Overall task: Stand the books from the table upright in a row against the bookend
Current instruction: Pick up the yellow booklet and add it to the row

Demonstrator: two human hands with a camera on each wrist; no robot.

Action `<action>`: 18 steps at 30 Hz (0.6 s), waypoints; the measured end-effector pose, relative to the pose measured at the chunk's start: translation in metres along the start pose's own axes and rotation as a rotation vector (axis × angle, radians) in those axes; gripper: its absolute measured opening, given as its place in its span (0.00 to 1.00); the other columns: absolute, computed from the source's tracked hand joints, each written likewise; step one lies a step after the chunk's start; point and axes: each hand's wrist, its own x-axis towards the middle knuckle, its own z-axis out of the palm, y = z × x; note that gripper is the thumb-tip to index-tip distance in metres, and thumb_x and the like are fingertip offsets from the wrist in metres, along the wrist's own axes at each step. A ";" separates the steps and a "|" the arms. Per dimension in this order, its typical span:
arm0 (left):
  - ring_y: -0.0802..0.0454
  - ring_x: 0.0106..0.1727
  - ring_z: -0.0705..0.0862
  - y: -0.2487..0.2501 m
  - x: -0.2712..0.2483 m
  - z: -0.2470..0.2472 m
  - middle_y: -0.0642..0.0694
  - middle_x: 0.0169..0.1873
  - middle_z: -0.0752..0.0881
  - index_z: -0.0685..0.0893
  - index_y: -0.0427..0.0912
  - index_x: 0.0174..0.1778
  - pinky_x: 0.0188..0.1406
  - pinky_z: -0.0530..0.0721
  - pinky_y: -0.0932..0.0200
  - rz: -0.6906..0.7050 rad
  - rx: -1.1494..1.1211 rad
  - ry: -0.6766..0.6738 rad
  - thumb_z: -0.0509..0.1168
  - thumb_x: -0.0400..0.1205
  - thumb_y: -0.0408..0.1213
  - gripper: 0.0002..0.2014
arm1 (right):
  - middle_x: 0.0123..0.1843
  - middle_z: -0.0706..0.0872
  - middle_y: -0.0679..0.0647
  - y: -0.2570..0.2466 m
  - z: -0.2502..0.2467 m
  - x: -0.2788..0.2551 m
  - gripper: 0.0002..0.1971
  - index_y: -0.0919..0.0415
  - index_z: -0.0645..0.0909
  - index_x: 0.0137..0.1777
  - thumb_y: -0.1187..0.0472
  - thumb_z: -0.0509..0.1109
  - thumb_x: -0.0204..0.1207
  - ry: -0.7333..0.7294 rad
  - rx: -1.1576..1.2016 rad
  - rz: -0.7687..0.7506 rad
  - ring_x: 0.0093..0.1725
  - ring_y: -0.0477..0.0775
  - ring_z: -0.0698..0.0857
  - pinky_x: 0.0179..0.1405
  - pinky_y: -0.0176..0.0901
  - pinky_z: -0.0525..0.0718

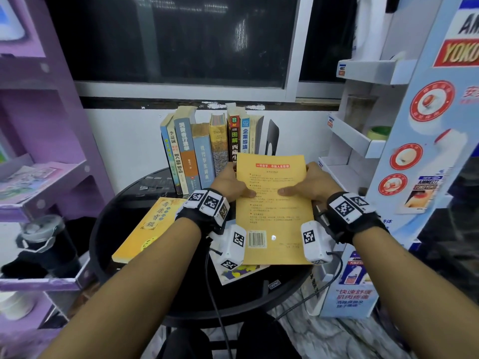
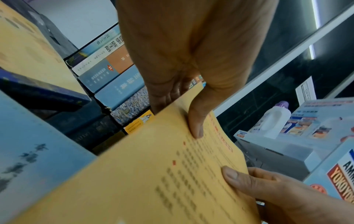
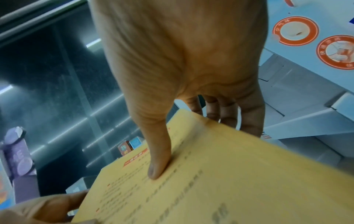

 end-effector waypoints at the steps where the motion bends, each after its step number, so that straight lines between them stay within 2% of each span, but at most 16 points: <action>1: 0.41 0.65 0.81 0.003 0.001 -0.002 0.42 0.63 0.82 0.64 0.39 0.75 0.65 0.80 0.37 0.011 -0.039 0.014 0.77 0.68 0.22 0.41 | 0.61 0.83 0.53 -0.003 -0.004 -0.002 0.39 0.57 0.68 0.65 0.51 0.87 0.59 0.032 0.027 -0.032 0.58 0.56 0.83 0.57 0.56 0.86; 5: 0.42 0.58 0.85 0.017 0.002 -0.008 0.43 0.58 0.86 0.69 0.41 0.72 0.57 0.85 0.37 0.084 -0.215 0.048 0.75 0.71 0.21 0.35 | 0.61 0.82 0.53 -0.018 -0.012 -0.007 0.39 0.56 0.68 0.64 0.51 0.87 0.59 0.148 0.098 -0.157 0.59 0.55 0.82 0.58 0.58 0.85; 9: 0.47 0.51 0.89 0.029 0.002 -0.016 0.46 0.52 0.88 0.75 0.41 0.67 0.40 0.88 0.50 0.174 -0.361 0.040 0.73 0.75 0.26 0.25 | 0.62 0.83 0.50 -0.028 -0.015 -0.011 0.39 0.56 0.70 0.68 0.51 0.86 0.61 0.240 0.165 -0.272 0.55 0.49 0.81 0.55 0.49 0.83; 11: 0.48 0.49 0.89 0.031 0.001 -0.020 0.46 0.52 0.89 0.76 0.42 0.66 0.42 0.89 0.49 0.204 -0.404 0.025 0.73 0.76 0.31 0.23 | 0.63 0.84 0.49 -0.029 -0.014 -0.011 0.38 0.54 0.71 0.69 0.51 0.85 0.62 0.247 0.180 -0.322 0.56 0.49 0.82 0.53 0.46 0.83; 14: 0.45 0.52 0.89 0.027 0.002 -0.026 0.45 0.53 0.89 0.78 0.41 0.65 0.50 0.88 0.44 0.225 -0.427 0.011 0.72 0.76 0.36 0.21 | 0.63 0.85 0.49 -0.028 -0.013 -0.014 0.34 0.53 0.72 0.69 0.52 0.83 0.65 0.218 0.218 -0.359 0.59 0.51 0.85 0.55 0.52 0.87; 18: 0.44 0.53 0.89 0.018 0.006 -0.029 0.44 0.54 0.89 0.79 0.41 0.64 0.53 0.87 0.42 0.235 -0.469 -0.003 0.72 0.76 0.38 0.20 | 0.60 0.87 0.48 -0.028 -0.013 -0.017 0.31 0.51 0.74 0.68 0.50 0.82 0.67 0.157 0.246 -0.381 0.56 0.50 0.87 0.52 0.55 0.89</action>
